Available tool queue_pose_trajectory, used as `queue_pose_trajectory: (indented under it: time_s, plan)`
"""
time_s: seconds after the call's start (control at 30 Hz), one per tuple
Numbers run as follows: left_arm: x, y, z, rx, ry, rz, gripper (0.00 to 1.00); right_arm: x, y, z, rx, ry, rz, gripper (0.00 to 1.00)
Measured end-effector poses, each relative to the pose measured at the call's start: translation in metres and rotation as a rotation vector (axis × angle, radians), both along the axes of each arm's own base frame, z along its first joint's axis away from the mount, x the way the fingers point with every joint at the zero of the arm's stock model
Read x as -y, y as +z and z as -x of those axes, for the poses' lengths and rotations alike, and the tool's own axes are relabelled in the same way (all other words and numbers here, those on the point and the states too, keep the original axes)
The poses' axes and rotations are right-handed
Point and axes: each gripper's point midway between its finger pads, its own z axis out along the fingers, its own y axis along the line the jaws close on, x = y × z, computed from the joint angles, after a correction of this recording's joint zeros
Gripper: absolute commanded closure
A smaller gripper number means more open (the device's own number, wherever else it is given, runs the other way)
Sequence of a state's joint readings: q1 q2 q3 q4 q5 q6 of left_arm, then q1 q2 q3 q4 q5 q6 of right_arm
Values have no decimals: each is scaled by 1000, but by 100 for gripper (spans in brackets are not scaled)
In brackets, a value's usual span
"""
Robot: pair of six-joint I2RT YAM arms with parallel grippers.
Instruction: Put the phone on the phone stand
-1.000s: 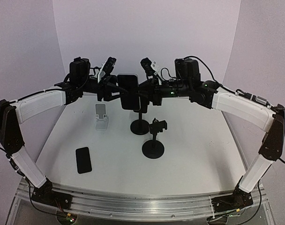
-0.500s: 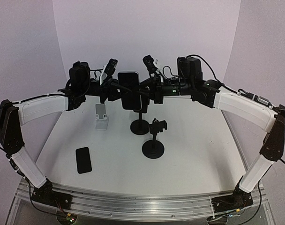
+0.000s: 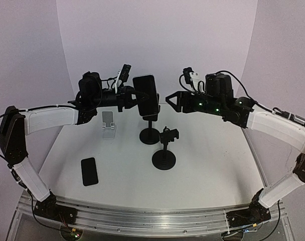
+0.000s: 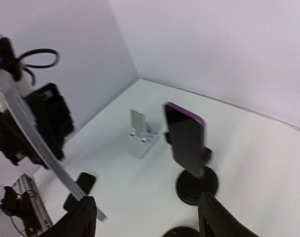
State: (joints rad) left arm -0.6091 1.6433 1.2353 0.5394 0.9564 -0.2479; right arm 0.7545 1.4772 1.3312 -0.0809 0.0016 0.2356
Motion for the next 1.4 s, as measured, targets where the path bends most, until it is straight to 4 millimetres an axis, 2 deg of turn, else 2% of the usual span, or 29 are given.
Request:
queue_pose_trajectory:
  time_s: [0.07, 0.13, 0.2, 0.33, 0.4, 0.47, 0.53, 0.6, 0.7, 0.77, 1.03, 1.23, 1.4]
  plan:
    - [10, 2, 3, -6, 11, 18, 100, 26, -14, 3, -49, -127, 22, 39]
    - [22, 1, 6, -22, 25, 30, 100, 42, -27, 13, -60, -207, 63, 39]
    - [34, -2, 6, -46, 53, 34, 100, 41, -41, 33, -54, -217, 112, 40]
    - [57, -11, 4, -97, 103, 32, 100, 27, -80, 66, -23, -141, 189, 61]
    - [65, -15, 4, -120, 119, 31, 100, 36, -104, 73, 18, -125, 199, 62]
    - [72, -20, 4, -138, 136, 28, 100, 56, -131, 83, 50, -122, 224, 60]
    - [77, -24, 6, -149, 147, 21, 100, 73, -142, 92, 95, -122, 223, 56]
    - [81, -25, 10, -153, 150, 19, 100, 79, -136, 96, 141, -119, 199, 52]
    - [86, -25, 16, -152, 149, 20, 100, 74, -110, 94, 214, -114, 128, 50]
    - [89, -25, 19, -151, 151, 21, 100, 70, -102, 92, 237, -110, 103, 50]
    - [93, -31, 27, -154, 160, 20, 100, 56, -115, 84, 236, -95, 146, 51]
    - [89, -47, 29, -154, 203, 26, 100, 38, -91, 71, 261, -100, 109, 56]
    - [92, -48, 42, -104, 219, 53, 100, 39, -88, 70, 272, -107, 110, 53]
